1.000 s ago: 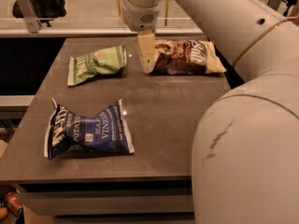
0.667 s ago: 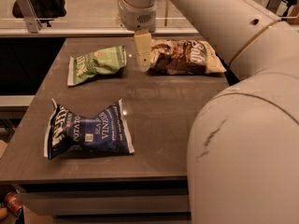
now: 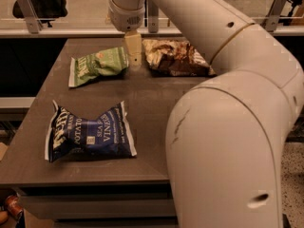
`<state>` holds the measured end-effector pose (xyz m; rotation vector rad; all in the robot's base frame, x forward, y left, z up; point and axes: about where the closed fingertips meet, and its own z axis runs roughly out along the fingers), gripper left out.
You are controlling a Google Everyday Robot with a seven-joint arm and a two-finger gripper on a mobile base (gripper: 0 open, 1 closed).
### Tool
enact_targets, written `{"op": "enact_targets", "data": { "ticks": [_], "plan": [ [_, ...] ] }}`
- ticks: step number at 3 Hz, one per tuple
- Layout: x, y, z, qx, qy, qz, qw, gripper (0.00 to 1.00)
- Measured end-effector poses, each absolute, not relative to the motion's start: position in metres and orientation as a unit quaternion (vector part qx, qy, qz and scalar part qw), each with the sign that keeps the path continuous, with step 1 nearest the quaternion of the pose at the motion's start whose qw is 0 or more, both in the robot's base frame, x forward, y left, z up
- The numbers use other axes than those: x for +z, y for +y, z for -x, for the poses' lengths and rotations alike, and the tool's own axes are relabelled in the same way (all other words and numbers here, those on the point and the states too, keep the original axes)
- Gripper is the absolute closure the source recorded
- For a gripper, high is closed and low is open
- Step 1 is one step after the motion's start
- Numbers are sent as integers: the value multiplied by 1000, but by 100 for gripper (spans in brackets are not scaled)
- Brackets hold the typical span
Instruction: Pick green jalapeno chip bag
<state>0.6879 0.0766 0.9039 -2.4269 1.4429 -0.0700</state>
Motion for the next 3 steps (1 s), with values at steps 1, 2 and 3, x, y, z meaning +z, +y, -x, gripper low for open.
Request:
{"op": "enact_targets", "data": {
  "ticks": [1, 2, 3],
  "plan": [
    [894, 95, -693, -7, 494, 853, 171, 0],
    [885, 107, -694, 9, 492, 850, 188, 0],
    [874, 116, -693, 31, 495, 844, 204, 0]
  ]
}}
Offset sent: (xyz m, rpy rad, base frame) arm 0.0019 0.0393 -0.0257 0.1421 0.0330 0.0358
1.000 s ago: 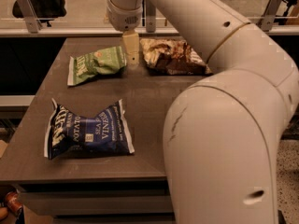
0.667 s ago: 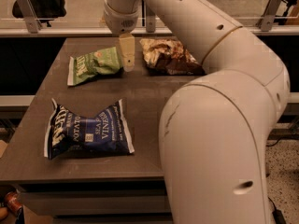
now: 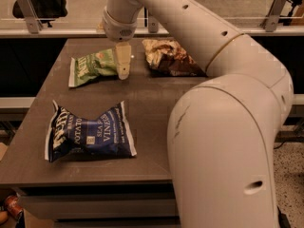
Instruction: Pick green jalapeno chip bag
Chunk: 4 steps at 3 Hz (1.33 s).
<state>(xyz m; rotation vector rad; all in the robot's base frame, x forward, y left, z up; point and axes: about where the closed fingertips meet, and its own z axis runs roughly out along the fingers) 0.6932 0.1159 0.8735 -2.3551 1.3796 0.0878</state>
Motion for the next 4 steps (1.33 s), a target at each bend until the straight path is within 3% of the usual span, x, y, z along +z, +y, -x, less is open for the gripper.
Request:
{"op": "enact_targets", "data": {
  "ticks": [4],
  "plan": [
    [839, 147, -694, 83, 474, 852, 205, 0]
  ]
}}
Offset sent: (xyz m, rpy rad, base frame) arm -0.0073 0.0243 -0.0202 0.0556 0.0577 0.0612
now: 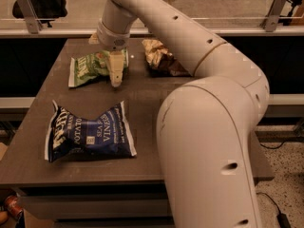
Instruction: Pick green jalapeno chip bag
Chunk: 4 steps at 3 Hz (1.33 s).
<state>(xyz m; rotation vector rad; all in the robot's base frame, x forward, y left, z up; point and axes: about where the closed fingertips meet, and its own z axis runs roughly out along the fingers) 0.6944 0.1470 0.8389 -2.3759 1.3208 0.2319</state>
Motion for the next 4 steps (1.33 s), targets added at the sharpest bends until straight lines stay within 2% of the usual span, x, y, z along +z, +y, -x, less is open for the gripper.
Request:
{"op": "enact_targets", "data": {
  "ticks": [1, 2, 4],
  "plan": [
    [834, 150, -697, 90, 471, 854, 204, 7],
    [834, 149, -699, 90, 471, 853, 205, 24],
    [841, 141, -702, 84, 479, 849, 210, 72]
  ]
}}
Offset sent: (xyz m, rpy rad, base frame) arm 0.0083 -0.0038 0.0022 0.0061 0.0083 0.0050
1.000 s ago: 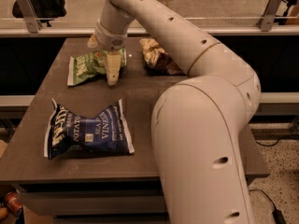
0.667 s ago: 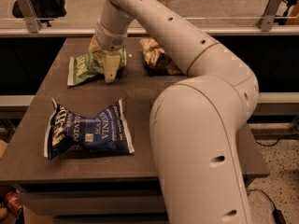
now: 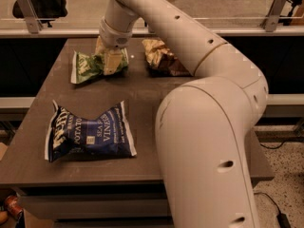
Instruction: Pick green jalapeno chip bag
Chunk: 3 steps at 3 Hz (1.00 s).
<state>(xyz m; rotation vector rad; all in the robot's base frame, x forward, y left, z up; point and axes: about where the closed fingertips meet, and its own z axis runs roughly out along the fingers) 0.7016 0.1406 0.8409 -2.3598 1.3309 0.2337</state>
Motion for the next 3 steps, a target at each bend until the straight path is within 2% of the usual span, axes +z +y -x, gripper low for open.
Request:
{"op": "enact_targets", "data": {
  "ticks": [1, 2, 3],
  "plan": [
    [844, 139, -700, 82, 480, 847, 211, 94],
    [848, 138, -698, 79, 481, 847, 212, 100],
    [852, 136, -695, 74, 482, 846, 215, 100]
  ]
}}
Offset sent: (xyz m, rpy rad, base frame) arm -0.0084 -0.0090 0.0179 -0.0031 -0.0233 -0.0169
